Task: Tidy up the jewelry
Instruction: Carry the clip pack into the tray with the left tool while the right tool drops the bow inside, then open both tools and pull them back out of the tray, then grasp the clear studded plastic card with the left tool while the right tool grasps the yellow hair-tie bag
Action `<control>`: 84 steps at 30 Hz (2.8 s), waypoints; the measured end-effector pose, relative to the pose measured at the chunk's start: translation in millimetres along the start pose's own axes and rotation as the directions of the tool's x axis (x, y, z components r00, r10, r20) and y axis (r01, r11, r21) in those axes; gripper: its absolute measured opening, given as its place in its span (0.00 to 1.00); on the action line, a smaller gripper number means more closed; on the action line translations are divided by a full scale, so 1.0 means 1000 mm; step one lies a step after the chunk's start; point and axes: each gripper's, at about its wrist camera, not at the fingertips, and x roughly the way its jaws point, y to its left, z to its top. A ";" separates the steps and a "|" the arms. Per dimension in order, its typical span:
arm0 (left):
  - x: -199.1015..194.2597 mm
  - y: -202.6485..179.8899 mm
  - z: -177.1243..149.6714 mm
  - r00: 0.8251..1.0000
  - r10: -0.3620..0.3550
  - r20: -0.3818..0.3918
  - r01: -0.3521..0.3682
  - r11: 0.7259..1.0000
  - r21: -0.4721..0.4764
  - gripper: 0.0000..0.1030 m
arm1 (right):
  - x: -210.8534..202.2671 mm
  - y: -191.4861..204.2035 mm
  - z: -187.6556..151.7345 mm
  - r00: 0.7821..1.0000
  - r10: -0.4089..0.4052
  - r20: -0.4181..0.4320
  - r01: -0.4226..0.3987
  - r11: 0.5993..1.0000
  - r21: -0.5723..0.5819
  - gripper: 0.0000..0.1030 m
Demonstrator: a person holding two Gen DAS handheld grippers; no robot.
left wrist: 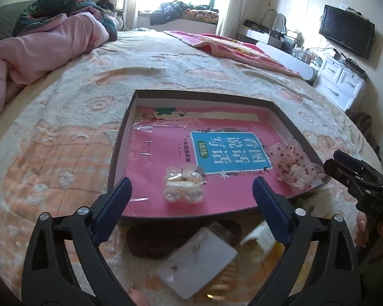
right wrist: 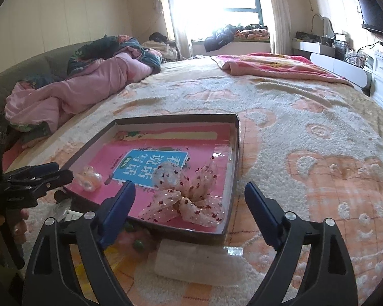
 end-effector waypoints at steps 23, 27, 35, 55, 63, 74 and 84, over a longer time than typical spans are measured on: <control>-0.044 -0.002 -0.020 0.994 0.032 0.101 -0.031 0.999 -0.014 0.89 | -0.052 0.031 -0.015 0.997 0.024 0.072 -0.019 0.997 -0.074 0.88; -0.048 0.001 -0.026 0.994 0.039 0.097 -0.037 0.999 -0.020 0.89 | -0.056 0.038 -0.020 0.997 0.037 0.065 -0.032 0.996 -0.087 0.88; -0.055 0.011 -0.036 0.994 0.060 0.086 -0.057 0.998 -0.030 0.89 | -0.056 0.052 -0.031 0.998 0.063 0.032 -0.059 0.992 -0.113 0.88; -0.041 0.016 -0.056 1.000 0.030 -0.008 -0.030 0.999 0.023 0.89 | -0.036 0.083 -0.060 0.990 0.105 -0.090 -0.118 0.981 -0.155 0.88; -0.026 0.015 -0.059 0.999 -0.001 -0.054 0.002 1.000 0.020 0.87 | -0.031 0.088 -0.065 0.989 0.103 -0.111 -0.120 0.979 -0.164 0.88; -0.005 0.016 -0.057 0.992 -0.053 -0.118 0.053 0.999 -0.002 0.73 | -0.009 0.088 -0.069 0.974 0.129 -0.186 -0.148 0.985 -0.092 0.87; -0.003 0.015 -0.056 0.988 -0.065 -0.139 0.065 0.998 -0.007 0.70 | 0.006 0.099 -0.073 0.961 0.148 -0.233 -0.164 0.985 -0.051 0.74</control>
